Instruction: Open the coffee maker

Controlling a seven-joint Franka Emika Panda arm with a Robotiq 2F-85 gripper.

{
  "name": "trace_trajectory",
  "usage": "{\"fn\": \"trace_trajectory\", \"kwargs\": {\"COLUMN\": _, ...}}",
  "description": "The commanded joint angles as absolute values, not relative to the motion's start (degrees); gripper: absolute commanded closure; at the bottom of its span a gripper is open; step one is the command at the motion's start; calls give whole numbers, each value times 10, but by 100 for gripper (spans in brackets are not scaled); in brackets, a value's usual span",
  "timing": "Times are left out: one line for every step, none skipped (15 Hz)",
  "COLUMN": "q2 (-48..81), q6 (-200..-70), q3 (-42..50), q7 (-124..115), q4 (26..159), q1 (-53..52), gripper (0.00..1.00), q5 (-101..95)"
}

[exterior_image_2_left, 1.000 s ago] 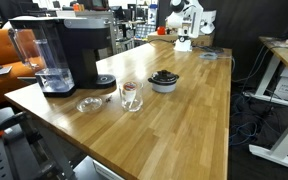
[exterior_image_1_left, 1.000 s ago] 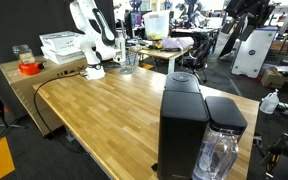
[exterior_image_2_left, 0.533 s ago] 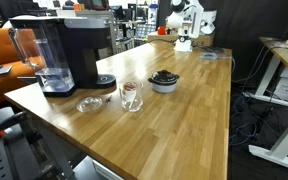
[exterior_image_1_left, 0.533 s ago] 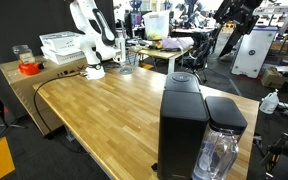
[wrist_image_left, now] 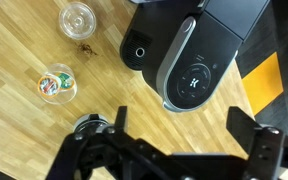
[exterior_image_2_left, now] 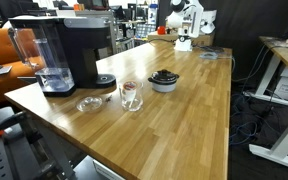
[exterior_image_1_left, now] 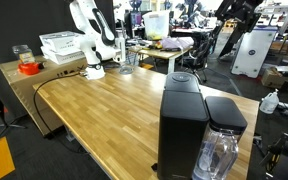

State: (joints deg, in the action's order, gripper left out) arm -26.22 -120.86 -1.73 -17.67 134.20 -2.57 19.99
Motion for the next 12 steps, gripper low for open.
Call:
{"fn": "trace_trajectory", "kwargs": {"q2": -262, "q6": -1206, "q3": -29, "q7": -177, "q4": 1338, "q1": -16, "gripper": 0, "q5": 182}}
{"fn": "trace_trajectory", "kwargs": {"q2": -257, "q6": -1206, "q3": -32, "q7": -172, "q4": 1330, "q1": -19, "gripper": 0, "q5": 177}}
{"fn": "trace_trajectory", "kwargs": {"q2": -252, "q6": -1208, "q3": -34, "q7": -168, "q4": 1323, "q1": -22, "gripper": 0, "q5": 173}}
{"fn": "trace_trajectory", "kwargs": {"q2": -243, "q6": -1212, "q3": -33, "q7": -161, "q4": 1311, "q1": -25, "gripper": 0, "q5": 179}}
{"fn": "trace_trajectory", "kwargs": {"q2": -234, "q6": -1216, "q3": -31, "q7": -155, "q4": 1301, "q1": -27, "gripper": 0, "q5": 183}}
{"fn": "trace_trajectory", "kwargs": {"q2": -222, "q6": -1219, "q3": -25, "q7": -146, "q4": 1290, "q1": -31, "gripper": 0, "q5": 197}}
{"fn": "trace_trajectory", "kwargs": {"q2": -209, "q6": -1223, "q3": -23, "q7": -143, "q4": 1281, "q1": -29, "gripper": 0, "q5": 199}}
{"fn": "trace_trajectory", "kwargs": {"q2": -197, "q6": -1227, "q3": -21, "q7": -144, "q4": 1274, "q1": -24, "gripper": 0, "q5": 195}}
{"fn": "trace_trajectory", "kwargs": {"q2": -184, "q6": -1231, "q3": -18, "q7": -144, "q4": 1269, "q1": -21, "gripper": 0, "q5": 193}}
{"fn": "trace_trajectory", "kwargs": {"q2": -169, "q6": -1235, "q3": -14, "q7": -145, "q4": 1262, "q1": -18, "gripper": 0, "q5": 193}}
{"fn": "trace_trajectory", "kwargs": {"q2": -153, "q6": -1241, "q3": -11, "q7": -149, "q4": 1256, "q1": -15, "gripper": 0, "q5": 188}}
{"fn": "trace_trajectory", "kwargs": {"q2": -135, "q6": -1245, "q3": -9, "q7": -156, "q4": 1248, "q1": -11, "gripper": 0, "q5": 183}}
